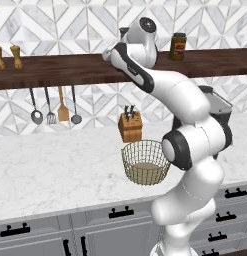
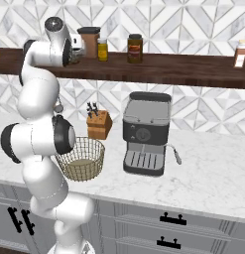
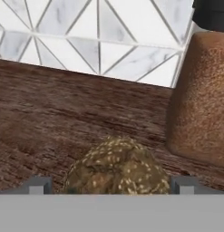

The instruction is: Open the cabinet, pick up the bread from the cabinet and place it in the basket. Then move the basket to the dining counter.

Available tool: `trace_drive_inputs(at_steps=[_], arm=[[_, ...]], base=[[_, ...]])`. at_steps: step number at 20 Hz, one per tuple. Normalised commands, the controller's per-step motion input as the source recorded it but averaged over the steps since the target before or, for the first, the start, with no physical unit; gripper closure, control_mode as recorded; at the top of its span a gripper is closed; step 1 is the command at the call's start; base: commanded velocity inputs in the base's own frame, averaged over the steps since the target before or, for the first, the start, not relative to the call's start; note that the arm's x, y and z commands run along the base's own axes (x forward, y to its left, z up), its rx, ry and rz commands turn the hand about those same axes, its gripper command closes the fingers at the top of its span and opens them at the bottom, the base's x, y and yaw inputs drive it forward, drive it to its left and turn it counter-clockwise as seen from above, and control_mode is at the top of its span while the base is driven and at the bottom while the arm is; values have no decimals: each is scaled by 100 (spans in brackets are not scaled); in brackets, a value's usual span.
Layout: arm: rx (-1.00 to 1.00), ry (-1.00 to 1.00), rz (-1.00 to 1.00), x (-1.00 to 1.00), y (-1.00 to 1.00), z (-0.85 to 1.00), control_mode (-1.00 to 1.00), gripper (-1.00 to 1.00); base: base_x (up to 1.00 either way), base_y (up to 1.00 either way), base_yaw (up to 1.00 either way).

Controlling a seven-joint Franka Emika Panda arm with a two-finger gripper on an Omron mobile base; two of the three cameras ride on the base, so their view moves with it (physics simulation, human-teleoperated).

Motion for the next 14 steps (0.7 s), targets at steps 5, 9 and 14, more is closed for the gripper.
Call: trace_drive_inputs(at_steps=[5,9,14], arm=[[0,0,0,41,0,0,-100,-100],[0,0,0,9,0,-2,-100,-100],[0,2,0,-11,0,-25,-100,-100]], base=[[0,0,0],[0,0,0],[0,0,0]])
